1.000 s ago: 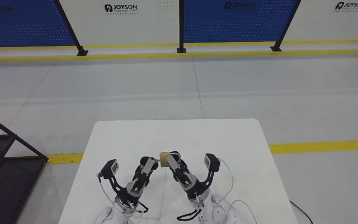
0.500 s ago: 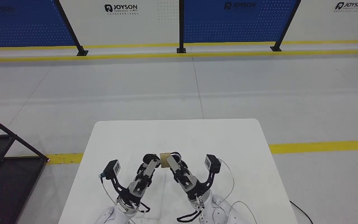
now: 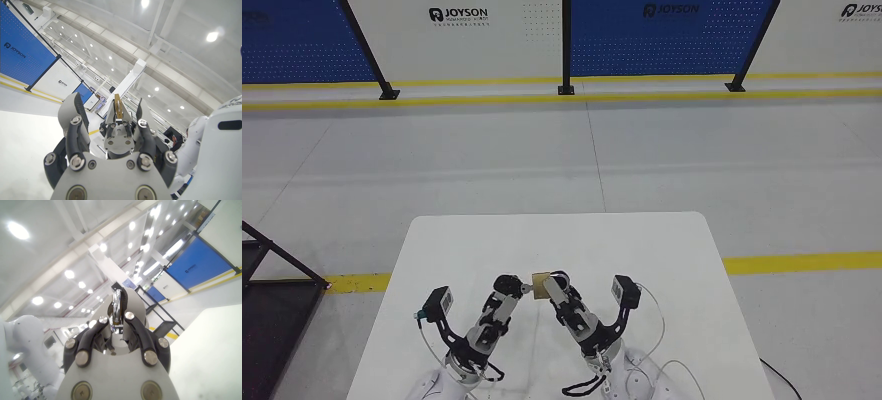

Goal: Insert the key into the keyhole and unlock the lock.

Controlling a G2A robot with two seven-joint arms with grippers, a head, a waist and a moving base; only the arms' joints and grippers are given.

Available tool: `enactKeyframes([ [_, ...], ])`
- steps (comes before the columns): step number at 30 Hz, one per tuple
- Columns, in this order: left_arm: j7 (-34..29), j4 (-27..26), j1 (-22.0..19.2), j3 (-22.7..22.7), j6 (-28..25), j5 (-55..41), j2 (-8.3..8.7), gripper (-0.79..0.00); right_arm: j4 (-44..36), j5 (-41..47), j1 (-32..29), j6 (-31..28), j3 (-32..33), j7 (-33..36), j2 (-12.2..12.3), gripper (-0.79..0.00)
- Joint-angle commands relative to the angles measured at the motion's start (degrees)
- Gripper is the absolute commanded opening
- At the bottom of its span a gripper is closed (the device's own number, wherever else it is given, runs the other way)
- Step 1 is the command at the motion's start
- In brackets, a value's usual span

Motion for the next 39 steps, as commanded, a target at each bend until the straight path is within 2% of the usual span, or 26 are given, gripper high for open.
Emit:
enactKeyframes([
  [1,-0.3,0.0,0.0,0.0,-0.1,0.1,0.0,-0.563,-0.1,0.2,-0.1,0.2,0.1,0.6,0.0,-0.785],
  [13,-1.1,-0.2,-0.1,0.1,0.2,0.2,-0.11,-0.6,-0.4,0.5,-0.1,1.5,0.3,2.6,0.0,-0.785],
  [16,-1.1,-0.3,-0.1,0.1,0.2,0.2,-0.13,-0.785,-0.4,0.6,0.0,1.7,0.3,2.9,0.0,-0.785],
  [28,-0.5,-0.2,-0.1,-0.9,0.9,3.3,-0.27,-0.785,-1.3,-2.1,-0.8,4.1,0.8,3.2,0.0,-0.785],
  [39,6.2,0.1,-0.1,-1.9,2.5,14.7,-0.9,-0.785,-3.0,-3.0,-2.4,4.4,2.0,3.5,0.5,-0.785],
])
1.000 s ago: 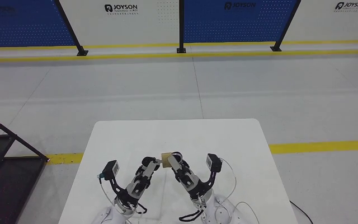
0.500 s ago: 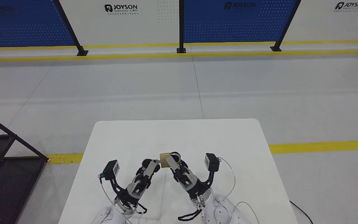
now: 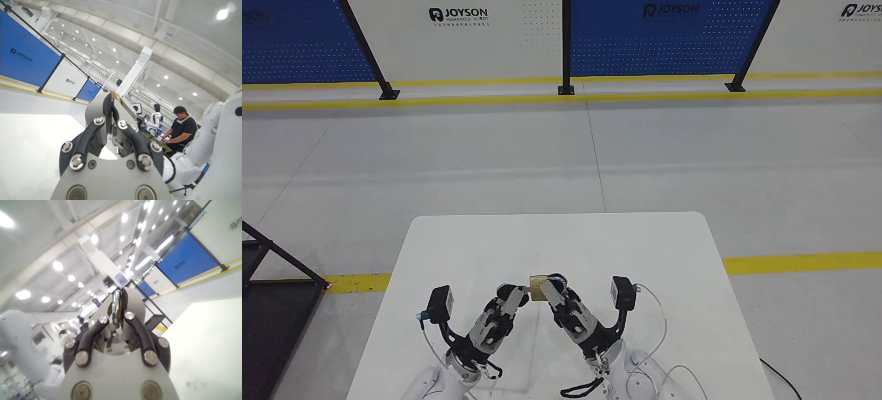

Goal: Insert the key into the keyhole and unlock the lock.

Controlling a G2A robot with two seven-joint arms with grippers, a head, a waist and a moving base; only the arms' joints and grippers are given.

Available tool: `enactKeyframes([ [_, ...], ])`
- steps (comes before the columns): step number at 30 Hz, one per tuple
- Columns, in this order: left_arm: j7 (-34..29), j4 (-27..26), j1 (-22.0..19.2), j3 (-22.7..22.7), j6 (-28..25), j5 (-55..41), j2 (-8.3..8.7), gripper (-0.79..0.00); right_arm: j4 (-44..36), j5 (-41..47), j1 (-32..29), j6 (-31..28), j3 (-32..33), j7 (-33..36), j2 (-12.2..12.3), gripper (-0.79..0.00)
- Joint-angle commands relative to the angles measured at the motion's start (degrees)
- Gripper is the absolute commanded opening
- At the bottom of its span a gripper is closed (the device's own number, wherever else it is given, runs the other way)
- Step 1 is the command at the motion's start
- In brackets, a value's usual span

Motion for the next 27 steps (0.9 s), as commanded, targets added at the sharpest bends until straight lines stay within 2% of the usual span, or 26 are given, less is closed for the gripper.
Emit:
enactKeyframes([
  [1,1.9,0.1,0.0,-0.2,0.4,3.1,-0.13,-0.785,-0.4,0.2,-0.3,0.0,0.3,0.4,0.1,-0.785],
  [8,8.0,0.9,-0.1,-0.1,0.5,11.1,-0.48,-0.785,-1.3,1.1,-1.0,1.0,0.9,3.0,0.5,-0.785],
  [16,11.5,1.5,-0.3,-0.2,1.2,16.4,-0.54,-0.785,-2.1,2.1,-1.1,2.4,1.1,5.1,0.7,-0.785],
  [27,22.8,1.9,-0.6,0.0,9.8,32.3,-0.7,-0.785,-2.7,3.0,-1.5,2.9,1.5,6.7,1.1,-0.785],
])
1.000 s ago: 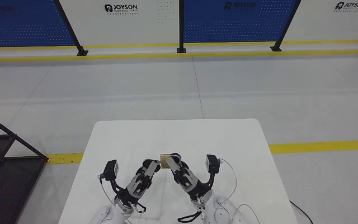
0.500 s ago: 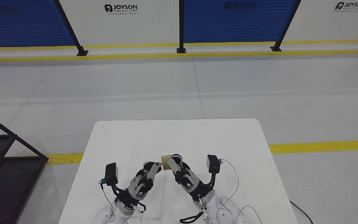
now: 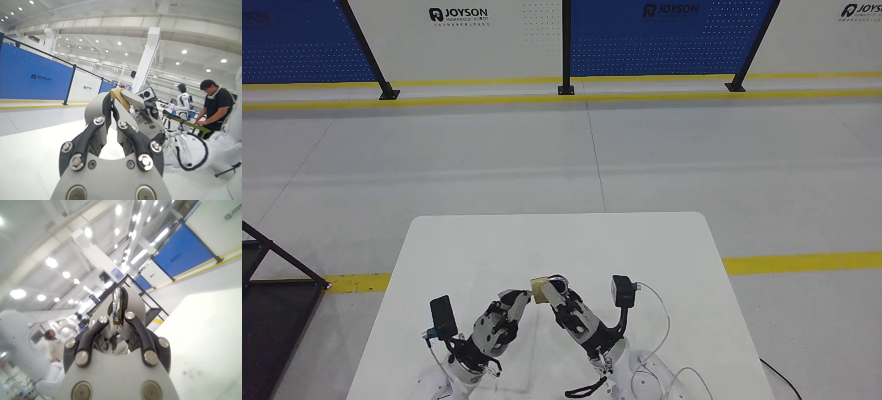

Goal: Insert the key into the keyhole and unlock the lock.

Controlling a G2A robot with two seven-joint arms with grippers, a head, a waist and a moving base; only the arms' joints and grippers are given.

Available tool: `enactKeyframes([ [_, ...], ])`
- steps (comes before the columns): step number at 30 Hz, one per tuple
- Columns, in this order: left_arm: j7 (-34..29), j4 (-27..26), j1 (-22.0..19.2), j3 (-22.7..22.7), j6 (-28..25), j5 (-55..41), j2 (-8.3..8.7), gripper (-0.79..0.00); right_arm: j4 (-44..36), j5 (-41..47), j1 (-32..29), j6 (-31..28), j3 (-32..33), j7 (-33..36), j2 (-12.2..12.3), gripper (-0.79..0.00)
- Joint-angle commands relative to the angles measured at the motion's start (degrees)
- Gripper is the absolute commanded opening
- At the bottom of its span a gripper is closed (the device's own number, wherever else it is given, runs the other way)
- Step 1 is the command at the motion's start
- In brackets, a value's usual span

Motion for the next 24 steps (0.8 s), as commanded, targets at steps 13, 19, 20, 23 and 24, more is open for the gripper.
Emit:
enactKeyframes([
  [13,16.5,2.1,-1.4,0.9,16.9,22.9,0.57,-0.785,-0.6,0.5,-0.3,0.8,0.1,1.1,0.3,-0.785],
  [19,18.7,3.0,-2.2,1.0,24.1,27.6,0.81,-0.785,-0.7,0.7,-0.3,1.0,0.0,1.2,0.4,-0.785],
  [20,18.9,3.1,-2.4,0.9,25.3,28.2,0.85,-0.785,-0.7,0.7,-0.3,1.0,0.0,1.2,0.4,-0.785],
  [23,19.8,3.3,-2.7,0.9,28.2,30.0,0.97,-0.785,-0.7,0.8,-0.3,1.1,0.0,1.2,0.4,-0.785],
  [24,20.1,3.4,-2.8,0.9,28.8,30.5,1.01,-0.785,-0.7,0.8,-0.3,1.1,0.0,1.2,0.4,-0.785],
])
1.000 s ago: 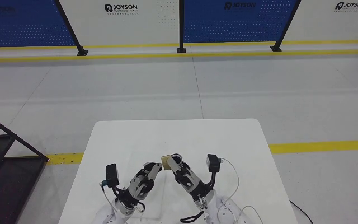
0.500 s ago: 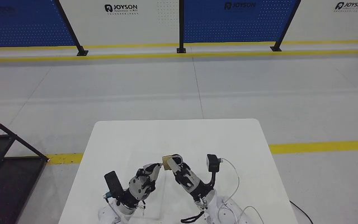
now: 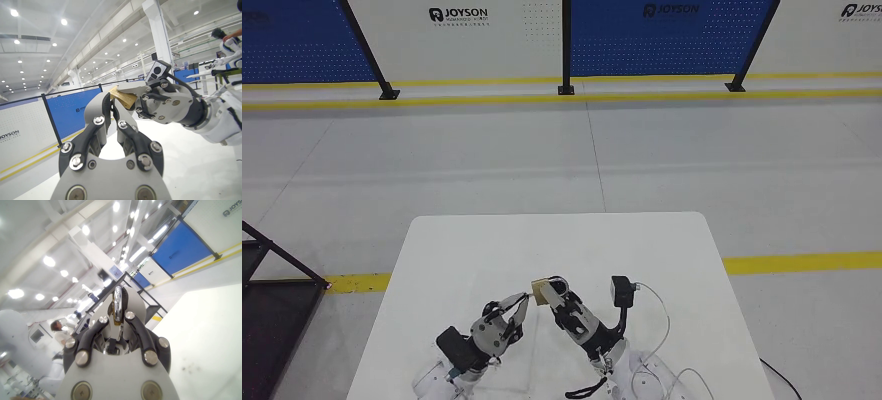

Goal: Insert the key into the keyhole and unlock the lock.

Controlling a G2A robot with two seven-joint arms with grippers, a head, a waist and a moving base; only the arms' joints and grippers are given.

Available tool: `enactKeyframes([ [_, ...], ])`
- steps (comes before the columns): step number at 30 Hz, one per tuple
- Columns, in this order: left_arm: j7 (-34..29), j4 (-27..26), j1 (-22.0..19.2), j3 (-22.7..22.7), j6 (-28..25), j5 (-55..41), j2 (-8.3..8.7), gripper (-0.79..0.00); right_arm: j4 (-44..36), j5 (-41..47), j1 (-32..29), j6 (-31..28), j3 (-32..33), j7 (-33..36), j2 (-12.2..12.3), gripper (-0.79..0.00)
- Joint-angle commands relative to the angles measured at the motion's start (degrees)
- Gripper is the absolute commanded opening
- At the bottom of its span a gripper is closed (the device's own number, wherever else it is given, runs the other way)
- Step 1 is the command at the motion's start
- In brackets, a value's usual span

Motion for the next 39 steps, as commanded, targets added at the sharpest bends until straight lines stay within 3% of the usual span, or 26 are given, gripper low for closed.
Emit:
enactKeyframes([
  [1,0.6,0.2,-0.2,0.1,1.5,1.0,0.1,-0.785,0.0,0.0,0.0,0.0,0.0,0.0,0.0,-0.785],
  [14,2.3,0.5,-1.0,0.1,6.7,7.7,0.99,-0.785,-0.2,0.4,0.0,0.0,0.0,0.2,0.2,-0.785],
  [20,3.5,0.8,-1.2,0.3,6.6,6.1,1.23,-0.785,-0.4,0.4,-0.1,0.0,0.1,0.3,0.3,-0.785],
  [21,3.6,0.8,-1.2,0.5,6.2,5.5,1.25,-0.65,-0.5,0.5,-0.1,0.0,0.1,0.3,0.3,-0.785],
  [22,3.6,0.7,-1.2,0.5,6.2,5.0,1.27,-0.376,-0.5,0.5,-0.1,0.0,0.1,0.3,0.4,-0.785],
  [23,3.8,0.5,-1.1,0.7,5.9,4.3,1.27,0.0,-0.5,0.5,-0.1,0.0,0.1,0.3,0.4,-0.785],
  [26,4.1,0.0,-0.7,1.1,3.8,1.3,1.33,0.0,-0.5,0.6,-0.1,0.1,0.4,0.1,0.4,-0.785],
  [30,3.6,-1.5,0.8,0.6,-4.2,-6.4,1.65,0.0,0.0,1.1,0.1,0.8,1.2,-0.3,0.5,-0.785],
  [32,1.9,-2.8,2.6,-0.1,-11.5,-12.7,1.98,0.0,0.9,1.6,0.4,2.3,1.4,1.4,0.6,-0.785],
  [35,-3.3,-5.8,6.1,-3.0,-22.8,-22.2,2.81,0.0,2.2,1.4,1.5,6.6,1.6,5.2,0.7,-0.785],
  [39,-15.3,-8.1,11.1,-9.0,-37.7,-35.6,4.44,0.0,4.9,1.1,3.8,12.2,-0.9,12.0,0.4,-0.785],
])
